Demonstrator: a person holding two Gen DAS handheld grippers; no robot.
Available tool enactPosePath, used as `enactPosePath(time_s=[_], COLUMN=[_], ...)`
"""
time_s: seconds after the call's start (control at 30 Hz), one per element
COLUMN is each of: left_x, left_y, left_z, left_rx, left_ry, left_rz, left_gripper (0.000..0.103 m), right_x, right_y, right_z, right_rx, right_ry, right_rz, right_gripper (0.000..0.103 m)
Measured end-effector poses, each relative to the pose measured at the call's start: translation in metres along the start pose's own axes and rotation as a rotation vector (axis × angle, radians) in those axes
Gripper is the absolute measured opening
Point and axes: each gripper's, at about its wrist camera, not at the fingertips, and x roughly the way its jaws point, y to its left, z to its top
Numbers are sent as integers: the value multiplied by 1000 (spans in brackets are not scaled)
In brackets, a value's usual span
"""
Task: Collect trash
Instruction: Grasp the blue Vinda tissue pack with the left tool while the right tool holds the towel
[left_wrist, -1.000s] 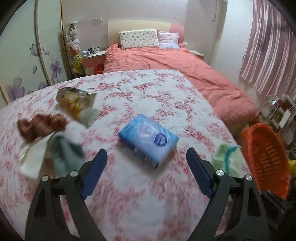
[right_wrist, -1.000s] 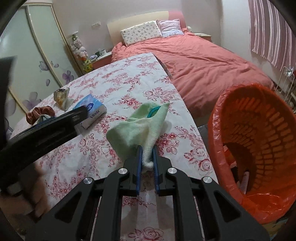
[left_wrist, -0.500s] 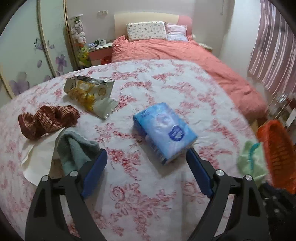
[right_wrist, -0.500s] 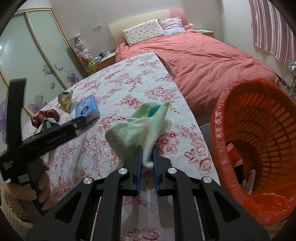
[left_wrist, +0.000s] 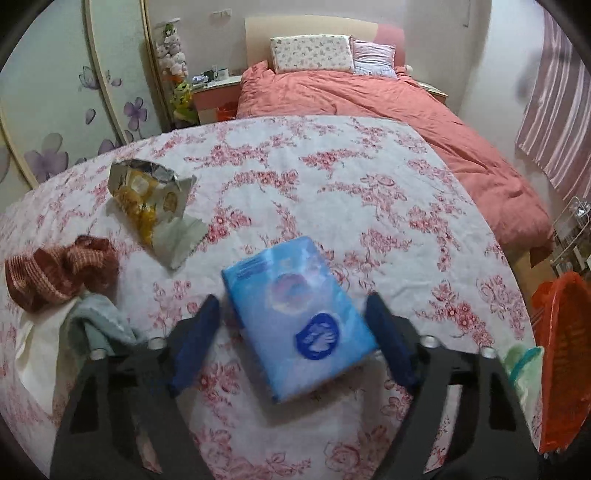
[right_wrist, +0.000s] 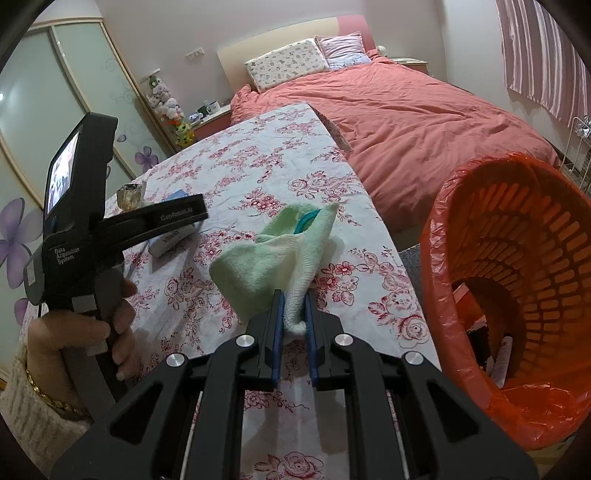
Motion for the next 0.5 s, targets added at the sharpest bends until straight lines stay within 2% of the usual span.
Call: enactPosePath(time_s=[0.17,0.27,0.4,0.5], left_x=[-12,-29,-54,-65], left_y=[7,14,28,41], left_z=[-12,-31,-66,-83], left_rx=[53,85,146,148], left_ry=[6,11,1,0], left_rz=[-56,-112,-144,-144], left_gripper=[57,53,52,52], right_x=[0,-1,-4,-5], right_y=[1,3,11,20], right_z=[0,-1,-5,-7], right_rx=[-8,-23,-54,-76], right_ry=[0,-1,1,5], right_rz=[-8,-21,-24,-10], right_gripper=[11,11,11,11])
